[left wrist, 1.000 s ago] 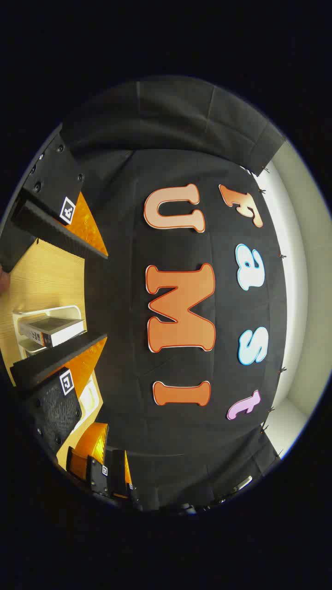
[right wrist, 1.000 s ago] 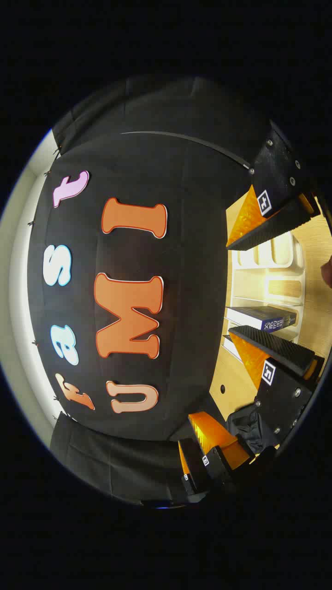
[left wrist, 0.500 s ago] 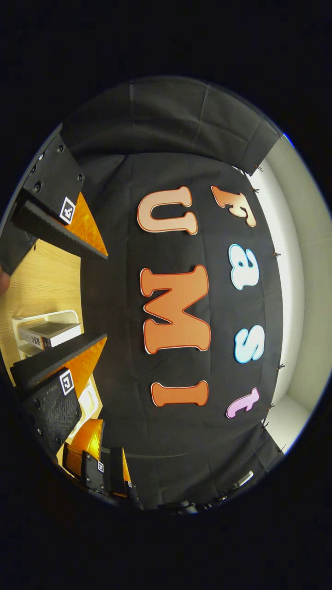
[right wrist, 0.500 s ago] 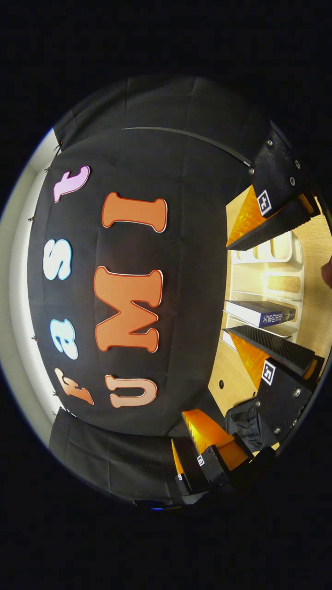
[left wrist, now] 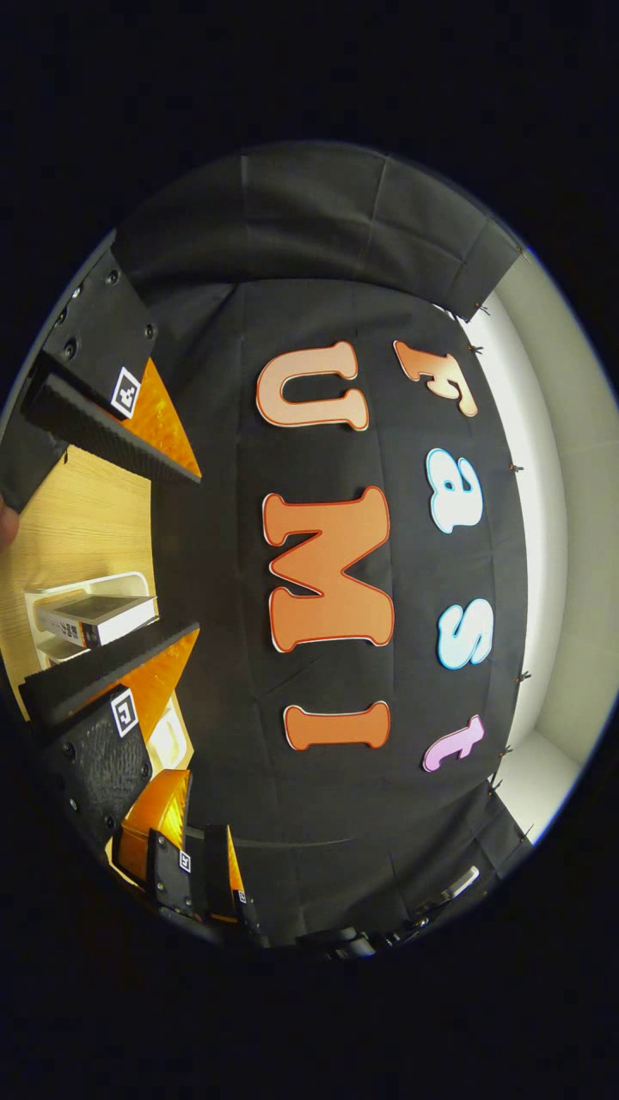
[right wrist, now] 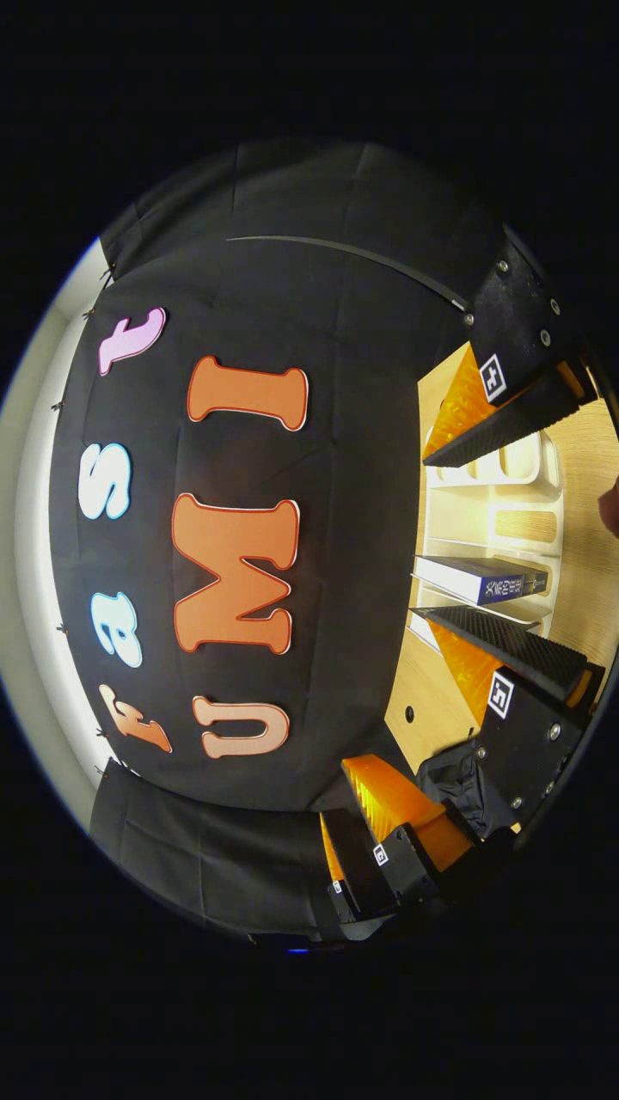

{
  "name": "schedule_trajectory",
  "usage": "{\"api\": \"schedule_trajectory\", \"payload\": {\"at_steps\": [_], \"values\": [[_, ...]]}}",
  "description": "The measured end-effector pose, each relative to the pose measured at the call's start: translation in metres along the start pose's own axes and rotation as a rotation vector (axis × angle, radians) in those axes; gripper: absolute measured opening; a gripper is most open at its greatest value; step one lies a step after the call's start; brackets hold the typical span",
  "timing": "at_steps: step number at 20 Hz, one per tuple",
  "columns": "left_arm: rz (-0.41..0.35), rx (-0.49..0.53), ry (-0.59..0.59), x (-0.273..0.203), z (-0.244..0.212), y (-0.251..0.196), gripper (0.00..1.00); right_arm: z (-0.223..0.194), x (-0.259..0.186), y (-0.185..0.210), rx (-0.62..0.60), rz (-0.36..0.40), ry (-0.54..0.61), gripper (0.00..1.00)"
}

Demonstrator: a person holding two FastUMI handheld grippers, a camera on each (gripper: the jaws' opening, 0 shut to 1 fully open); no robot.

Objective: Open the schoolbag, grab two books from the bookshelf and put them into the schoolbag.

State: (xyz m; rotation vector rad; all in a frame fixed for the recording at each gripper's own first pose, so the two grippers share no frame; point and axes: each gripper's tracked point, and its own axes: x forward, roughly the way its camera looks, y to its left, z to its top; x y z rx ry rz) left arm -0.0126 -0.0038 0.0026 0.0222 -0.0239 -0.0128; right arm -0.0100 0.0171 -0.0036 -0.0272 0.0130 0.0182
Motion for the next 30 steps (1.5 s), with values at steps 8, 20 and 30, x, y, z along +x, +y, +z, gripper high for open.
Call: {"api": "schedule_trajectory", "payload": {"at_steps": [8, 20, 30], "values": [[0.020, 0.033, 0.001, -0.001, 0.000, 0.004, 1.00, 0.000, -0.003, 0.000, -0.009, 0.006, -0.013, 0.97], [0.033, 0.164, 0.082, -0.008, -0.040, -0.005, 0.98, -0.019, 0.005, -0.028, 0.002, -0.008, 0.018, 0.97], [0.082, 0.419, 0.253, -0.044, -0.127, 0.010, 0.99, -0.039, 0.022, -0.027, -0.055, 0.066, 0.046, 0.98]]}}
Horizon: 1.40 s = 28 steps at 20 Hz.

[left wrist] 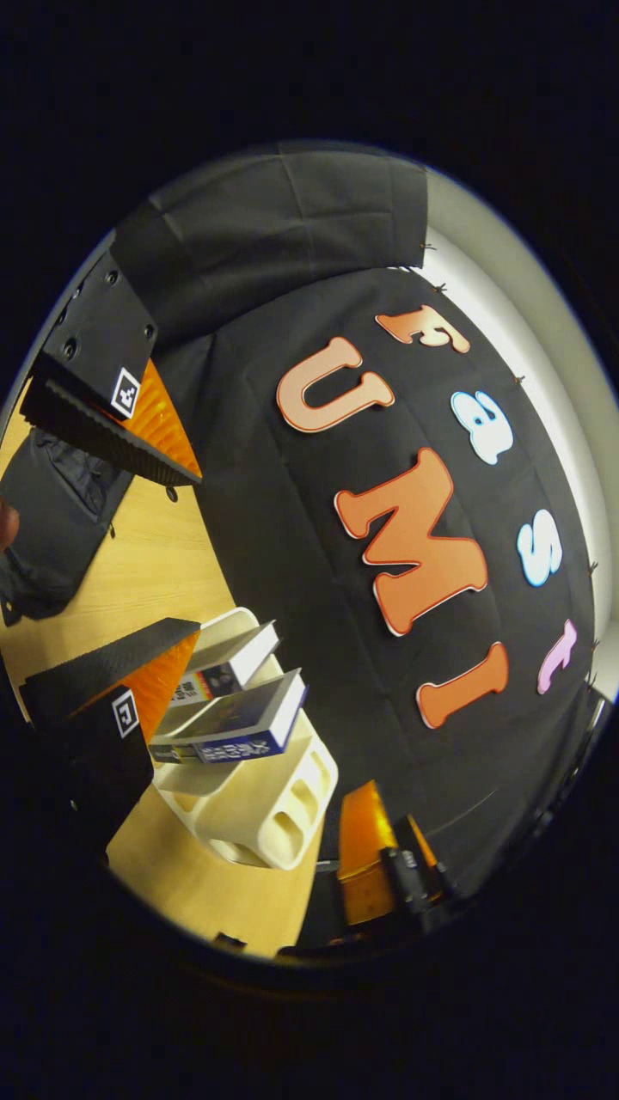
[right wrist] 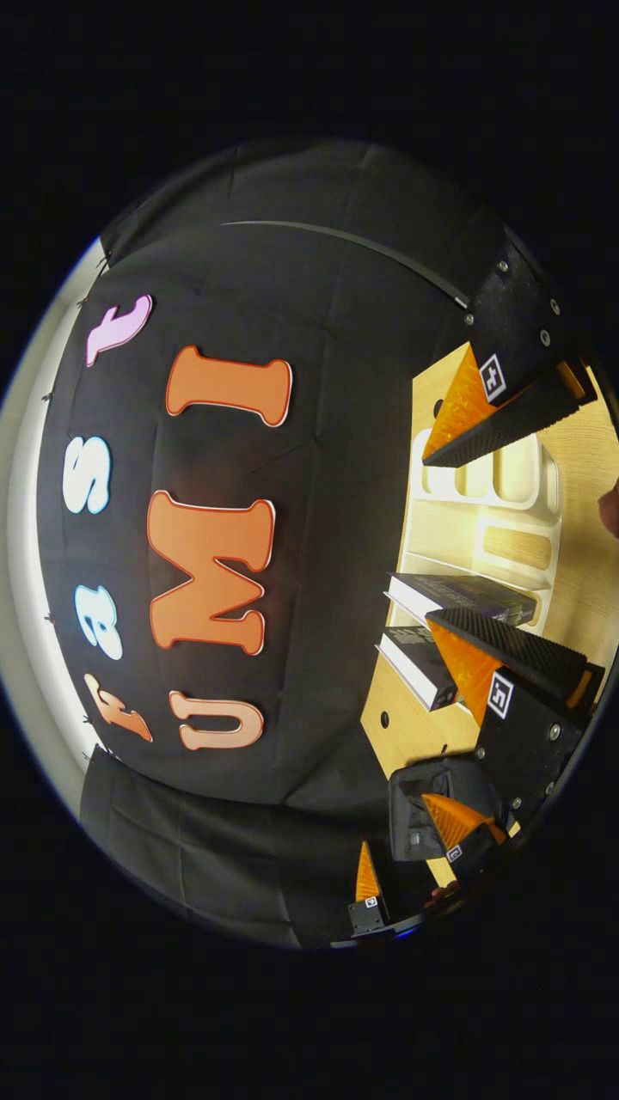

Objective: Open the schoolbag, grab two books from the bookshelf and put them into the schoolbag.

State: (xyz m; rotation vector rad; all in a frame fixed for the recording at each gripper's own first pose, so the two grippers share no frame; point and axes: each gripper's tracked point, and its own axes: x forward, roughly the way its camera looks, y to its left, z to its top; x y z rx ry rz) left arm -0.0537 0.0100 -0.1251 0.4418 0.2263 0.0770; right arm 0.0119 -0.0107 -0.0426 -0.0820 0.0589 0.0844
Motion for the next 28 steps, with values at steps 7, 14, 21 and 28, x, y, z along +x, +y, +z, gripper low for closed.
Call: {"api": "schedule_trajectory", "payload": {"at_steps": [7, 14, 21, 28], "values": [[0.031, 0.178, 0.180, -0.017, -0.096, -0.007, 0.98, -0.014, 0.014, 0.006, -0.021, 0.066, 0.015, 0.98], [0.017, 0.307, 0.371, -0.038, -0.194, -0.010, 0.98, -0.020, 0.016, 0.006, -0.027, 0.091, 0.022, 0.98], [0.062, 0.398, 0.485, -0.038, -0.249, 0.007, 0.98, -0.025, 0.013, -0.006, -0.026, 0.078, 0.031, 0.98], [0.126, 0.466, 0.492, -0.011, -0.255, 0.025, 0.97, -0.022, 0.011, -0.022, -0.024, 0.058, 0.026, 0.98]]}}
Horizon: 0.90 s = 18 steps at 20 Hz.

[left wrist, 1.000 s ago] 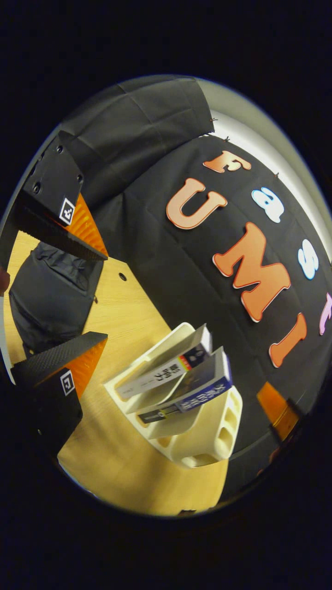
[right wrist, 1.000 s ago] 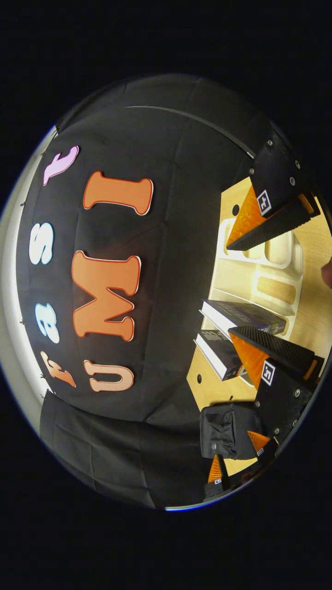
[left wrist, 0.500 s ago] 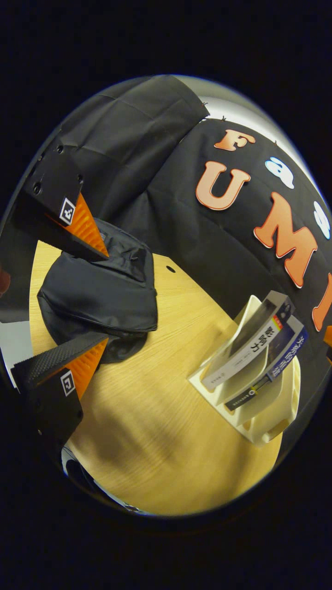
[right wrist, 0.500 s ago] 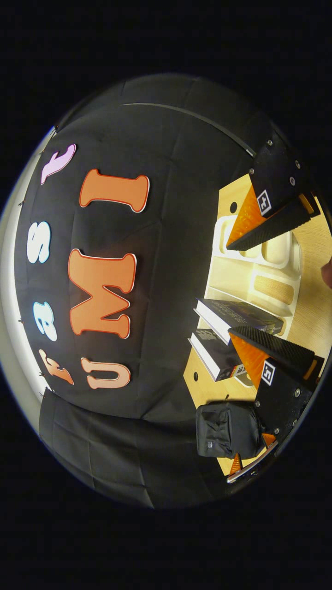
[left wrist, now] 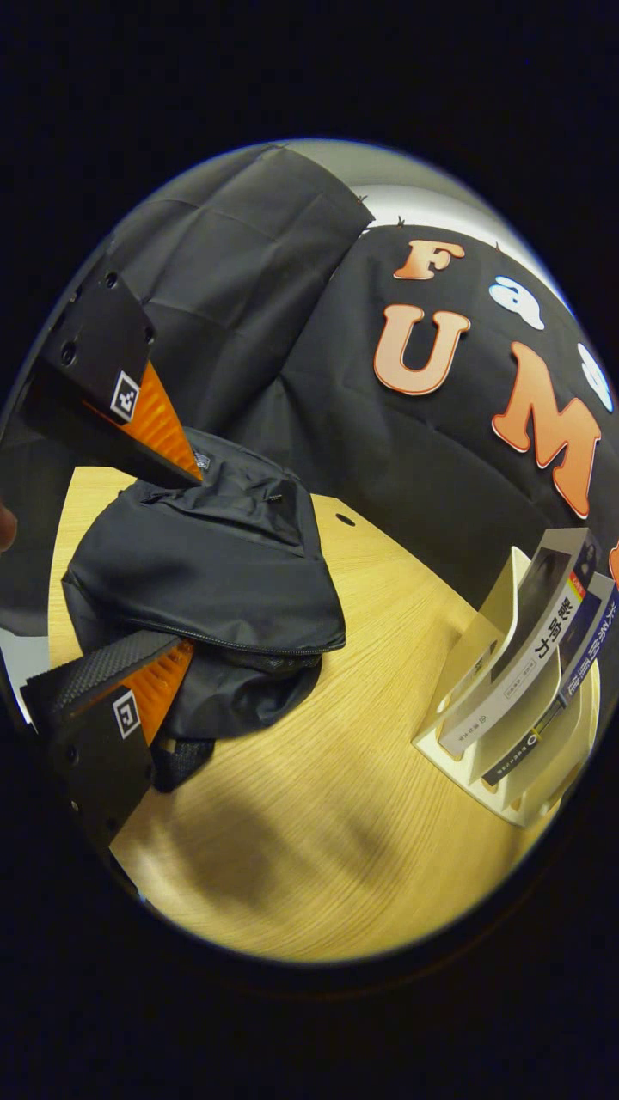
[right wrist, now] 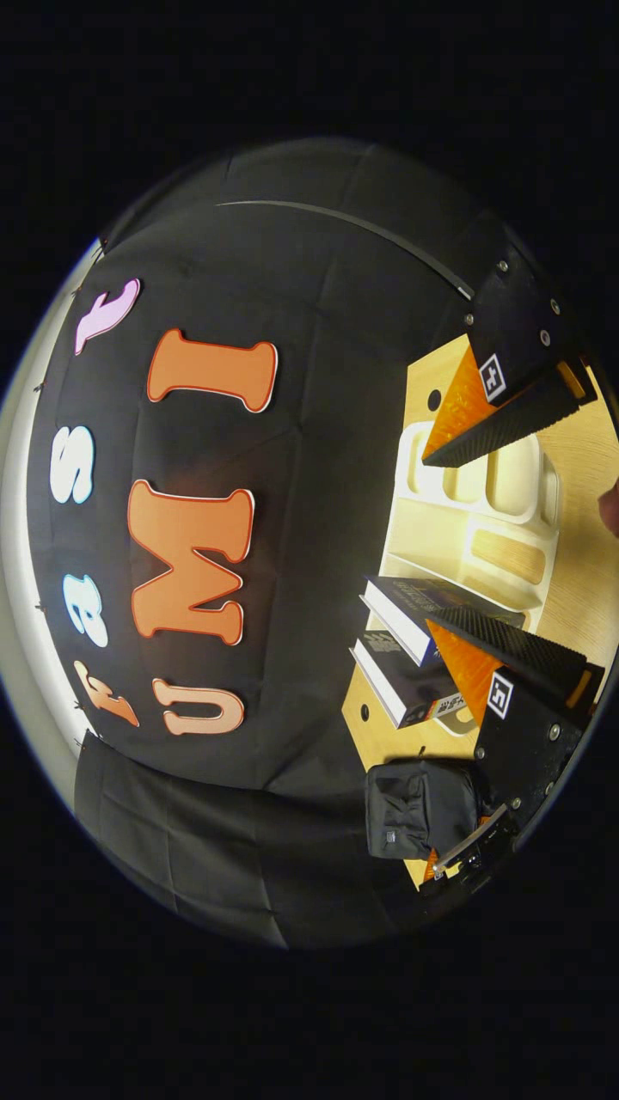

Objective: Open the schoolbag, grab two books from the bookshelf and put them into the schoolbag.

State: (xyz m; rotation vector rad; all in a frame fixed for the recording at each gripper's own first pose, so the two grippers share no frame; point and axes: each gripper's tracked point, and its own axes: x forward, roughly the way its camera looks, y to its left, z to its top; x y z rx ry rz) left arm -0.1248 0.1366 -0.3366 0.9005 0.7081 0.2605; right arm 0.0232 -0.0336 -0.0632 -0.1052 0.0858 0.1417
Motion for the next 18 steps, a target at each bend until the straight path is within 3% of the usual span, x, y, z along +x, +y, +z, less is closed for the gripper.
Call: {"api": "schedule_trajectory", "payload": {"at_steps": [4, 7, 11, 12, 14, 15, 18], "values": [[0.015, 0.000, 0.041, 0.027, -0.005, 0.003, 0.96, 0.002, -0.001, -0.005, -0.004, -0.006, 0.002, 0.98], [-0.030, -0.063, 0.094, 0.039, -0.007, 0.005, 0.91, 0.005, -0.001, -0.005, 0.000, 0.000, 0.004, 0.98], [-0.140, -0.132, 0.099, 0.037, 0.006, 0.010, 0.57, 0.011, -0.003, 0.000, -0.008, 0.009, -0.009, 0.98], [-0.164, -0.136, 0.098, 0.036, 0.009, 0.013, 0.43, 0.012, -0.003, 0.003, -0.010, 0.012, -0.007, 0.97], [-0.225, -0.129, 0.085, 0.038, 0.015, 0.017, 0.32, 0.016, -0.003, 0.006, -0.022, 0.006, -0.011, 0.98], [-0.270, -0.124, 0.090, 0.039, 0.013, 0.017, 0.22, 0.018, -0.001, 0.008, -0.031, -0.003, -0.011, 0.98], [-0.393, -0.115, 0.083, 0.035, 0.016, 0.019, 0.13, 0.023, 0.001, 0.014, -0.023, -0.046, 0.000, 0.98]]}}
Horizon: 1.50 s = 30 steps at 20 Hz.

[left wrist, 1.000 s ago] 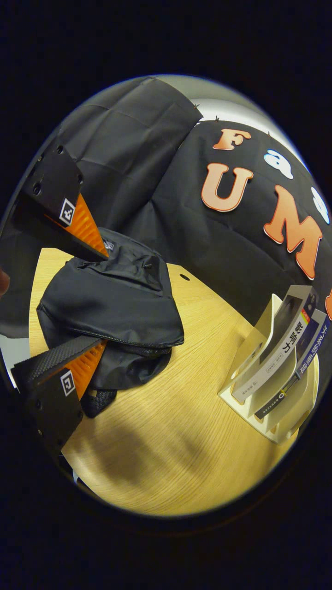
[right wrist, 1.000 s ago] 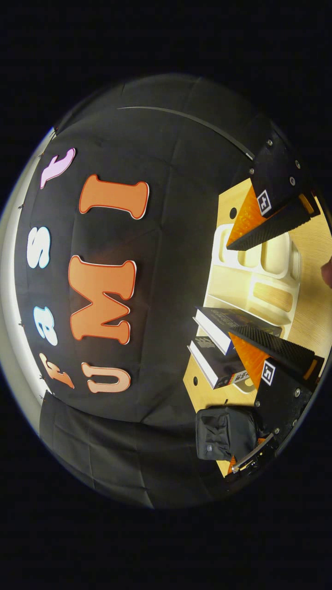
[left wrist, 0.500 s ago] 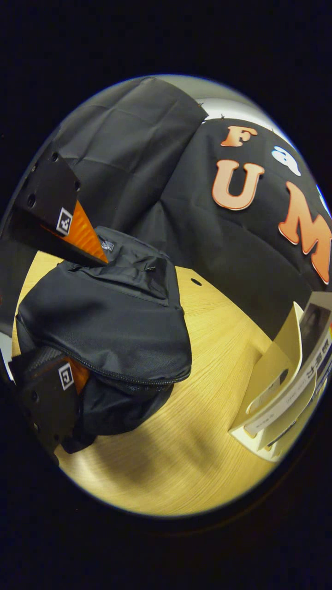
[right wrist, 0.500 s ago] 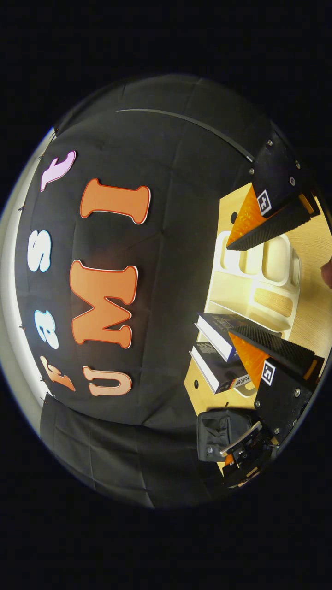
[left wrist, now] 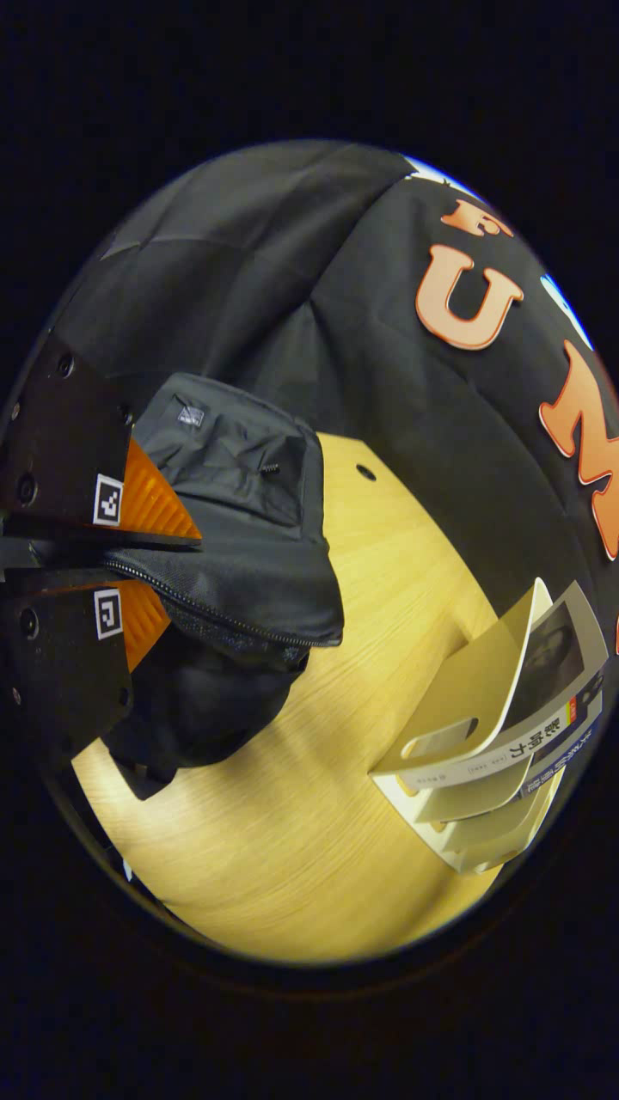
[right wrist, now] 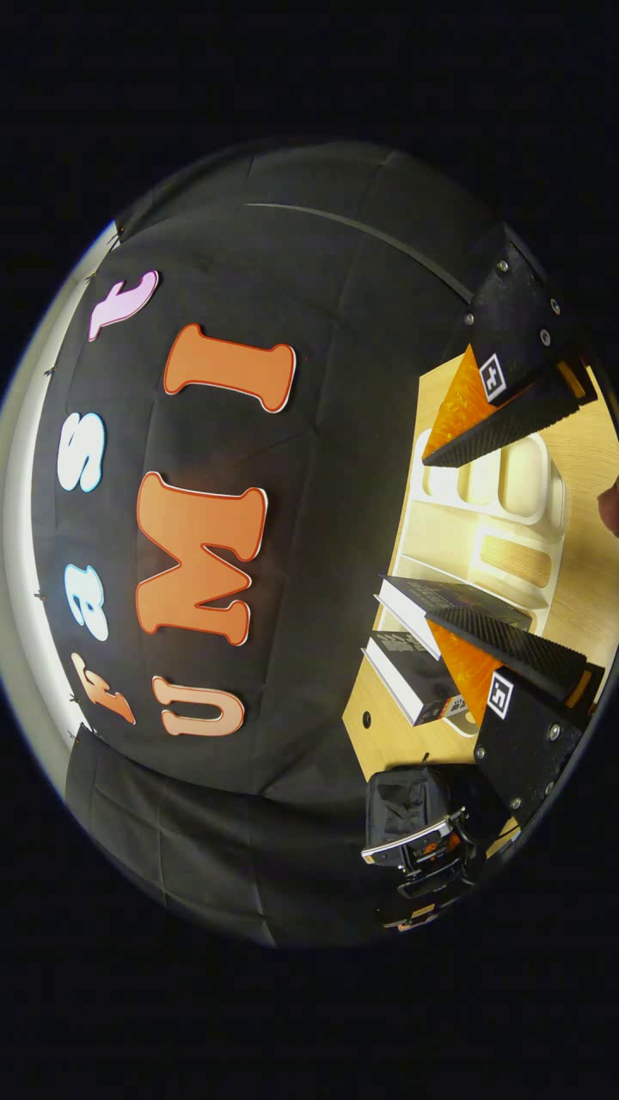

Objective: Open the schoolbag, grab two books from the bookshelf and put them into the schoolbag.

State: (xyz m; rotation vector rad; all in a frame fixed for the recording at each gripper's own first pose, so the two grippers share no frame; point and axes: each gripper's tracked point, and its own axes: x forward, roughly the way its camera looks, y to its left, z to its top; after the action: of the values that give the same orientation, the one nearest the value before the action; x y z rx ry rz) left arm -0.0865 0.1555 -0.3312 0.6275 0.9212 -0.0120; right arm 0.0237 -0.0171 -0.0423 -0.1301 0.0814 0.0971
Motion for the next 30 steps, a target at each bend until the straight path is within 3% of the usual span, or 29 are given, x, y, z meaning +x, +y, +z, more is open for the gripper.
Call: {"api": "schedule_trajectory", "payload": {"at_steps": [6, 13, 26, 30], "values": [[-0.258, -0.038, 0.002, -0.014, 0.012, 0.019, 0.11, 0.007, 0.009, 0.033, 0.015, -0.033, 0.089, 0.98], [-0.464, -0.050, 0.007, -0.030, 0.028, 0.060, 0.09, 0.021, 0.030, 0.072, -0.022, -0.005, 0.195, 0.98], [-0.676, -0.023, 0.072, -0.040, 0.054, 0.116, 0.09, 0.035, 0.062, 0.107, -0.116, 0.029, 0.409, 0.98], [-0.693, -0.002, 0.065, -0.040, 0.063, 0.133, 0.08, 0.035, 0.062, 0.115, -0.145, 0.050, 0.501, 0.99]]}}
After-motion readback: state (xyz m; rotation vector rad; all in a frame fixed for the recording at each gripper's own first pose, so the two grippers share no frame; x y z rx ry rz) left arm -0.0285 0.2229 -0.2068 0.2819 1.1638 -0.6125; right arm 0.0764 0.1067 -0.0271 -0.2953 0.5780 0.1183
